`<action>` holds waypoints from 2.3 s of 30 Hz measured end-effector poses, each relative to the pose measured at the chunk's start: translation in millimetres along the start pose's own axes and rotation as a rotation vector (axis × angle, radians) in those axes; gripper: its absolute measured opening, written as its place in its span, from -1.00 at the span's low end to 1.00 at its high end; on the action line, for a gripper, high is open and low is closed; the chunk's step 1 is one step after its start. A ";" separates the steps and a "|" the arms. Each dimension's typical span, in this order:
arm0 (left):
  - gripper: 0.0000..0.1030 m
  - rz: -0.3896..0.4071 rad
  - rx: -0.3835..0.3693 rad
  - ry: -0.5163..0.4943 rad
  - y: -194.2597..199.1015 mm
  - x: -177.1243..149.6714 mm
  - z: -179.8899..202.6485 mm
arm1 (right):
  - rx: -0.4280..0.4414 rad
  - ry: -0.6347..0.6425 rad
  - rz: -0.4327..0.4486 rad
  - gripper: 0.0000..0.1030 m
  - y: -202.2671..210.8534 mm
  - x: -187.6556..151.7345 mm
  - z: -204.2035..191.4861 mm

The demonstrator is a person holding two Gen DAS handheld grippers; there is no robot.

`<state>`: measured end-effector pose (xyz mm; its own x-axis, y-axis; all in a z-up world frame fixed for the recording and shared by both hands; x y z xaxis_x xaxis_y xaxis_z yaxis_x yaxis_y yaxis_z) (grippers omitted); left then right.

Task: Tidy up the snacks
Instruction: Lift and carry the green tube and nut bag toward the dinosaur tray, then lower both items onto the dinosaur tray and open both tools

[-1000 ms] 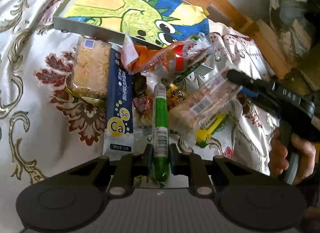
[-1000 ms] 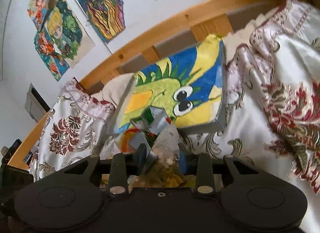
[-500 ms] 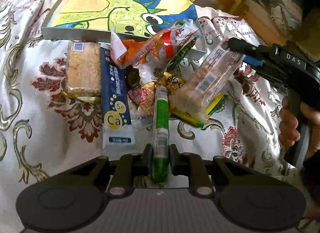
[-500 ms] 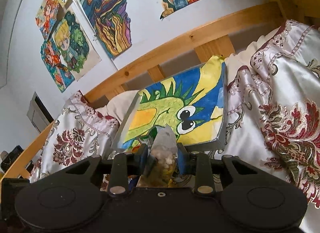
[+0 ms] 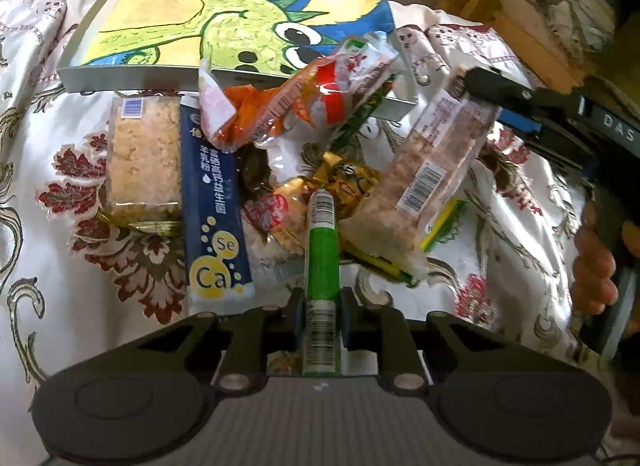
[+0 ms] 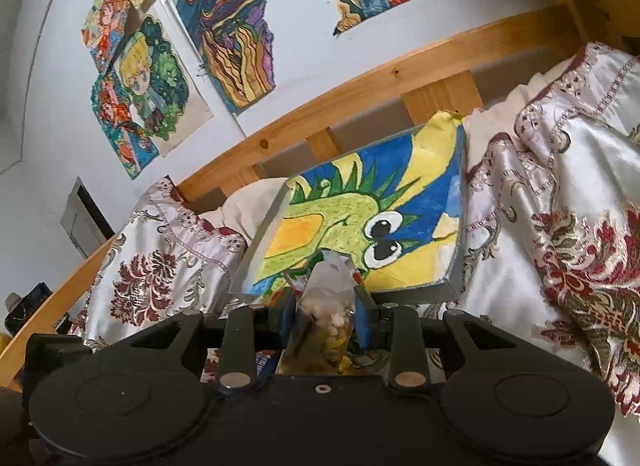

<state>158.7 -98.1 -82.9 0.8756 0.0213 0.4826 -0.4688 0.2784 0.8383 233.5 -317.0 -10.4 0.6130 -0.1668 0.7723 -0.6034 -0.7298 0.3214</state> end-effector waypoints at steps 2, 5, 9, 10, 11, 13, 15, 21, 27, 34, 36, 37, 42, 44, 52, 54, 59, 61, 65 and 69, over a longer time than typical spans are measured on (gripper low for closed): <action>-0.63 0.002 -0.008 -0.002 6.5 -0.7 0.8 | 0.013 0.009 0.011 -0.38 1.9 2.4 -3.0; -0.63 0.010 -0.028 -0.001 17.8 0.5 1.3 | 0.026 0.033 0.039 -0.39 6.3 7.6 -9.2; -0.63 0.031 -0.037 -0.006 32.3 5.3 0.5 | 0.032 0.081 0.097 -0.39 16.8 15.7 -18.4; -0.63 0.037 -0.036 -0.007 35.5 6.4 -0.3 | 0.035 0.090 0.115 -0.39 20.5 18.5 -20.2; -0.63 0.044 -0.035 -0.009 38.8 7.6 -1.3 | 0.038 0.099 0.136 -0.39 24.4 21.0 -21.9; -0.63 0.056 -0.032 -0.007 43.8 10.3 -3.3 | 0.038 0.113 0.176 -0.39 31.7 26.5 -23.8; -0.63 0.065 -0.031 0.002 48.0 12.3 -7.2 | 0.023 0.124 0.207 -0.39 38.4 31.1 -23.8; -0.63 0.120 -0.012 0.025 56.4 32.2 -12.3 | -0.014 0.101 0.311 -0.39 40.3 45.1 -16.7; -0.63 0.205 -0.013 0.090 60.1 81.7 -16.1 | -0.039 0.025 0.408 -0.39 12.4 63.3 -7.1; -0.63 0.304 0.062 0.121 40.9 145.0 -17.6 | -0.099 -0.073 0.434 -0.39 -23.8 71.6 16.1; -0.63 0.312 0.079 0.125 30.9 160.2 -19.0 | -0.108 -0.099 0.433 -0.39 -31.3 72.4 25.5; -0.63 0.309 0.084 0.128 25.4 166.3 -20.3 | -0.111 -0.106 0.433 -0.39 -34.3 73.2 29.7; -0.63 0.280 0.108 0.132 -5.4 189.0 -23.0 | -0.112 -0.148 0.450 -0.39 -42.3 75.5 49.4; -0.63 0.269 0.111 0.141 -16.4 193.5 -22.8 | -0.113 -0.176 0.458 -0.39 -43.7 76.0 59.3; -0.63 0.239 0.128 0.160 -52.1 205.9 -23.7 | -0.128 -0.251 0.492 -0.39 -46.6 82.3 86.1; -0.63 0.233 0.133 0.161 -57.8 207.6 -23.9 | -0.144 -0.260 0.489 -0.39 -49.4 81.0 91.2; -0.63 0.224 0.136 0.167 -67.7 211.8 -24.1 | -0.188 -0.246 0.488 -0.39 -53.5 78.7 98.0; -0.63 0.223 0.137 0.165 -70.5 213.3 -23.8 | -0.207 -0.239 0.495 -0.39 -53.2 78.9 99.6; -0.63 0.214 0.137 0.167 -74.2 214.1 -23.8 | -0.230 -0.238 0.491 -0.40 -55.2 77.4 103.5; -0.63 0.204 0.136 0.168 -77.1 211.8 -25.2 | -0.237 -0.246 0.482 -0.41 -58.1 75.9 107.6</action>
<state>383.3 -90.8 -51.7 0.7635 0.2257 0.6051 -0.6383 0.1212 0.7602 370.0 -358.6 -29.4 0.3249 -0.6123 0.7207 -0.9232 -0.3707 0.1013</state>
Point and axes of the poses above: each gripper's, at about its wrist camera, not at the fingertips, and y roughly against the way its jaws point, z to its right, x to its top, the point moved 4 cm from there along -y, roughly the way its jaws point, and after that the axes turned 8 degrees about x, right-handed, at the moved point
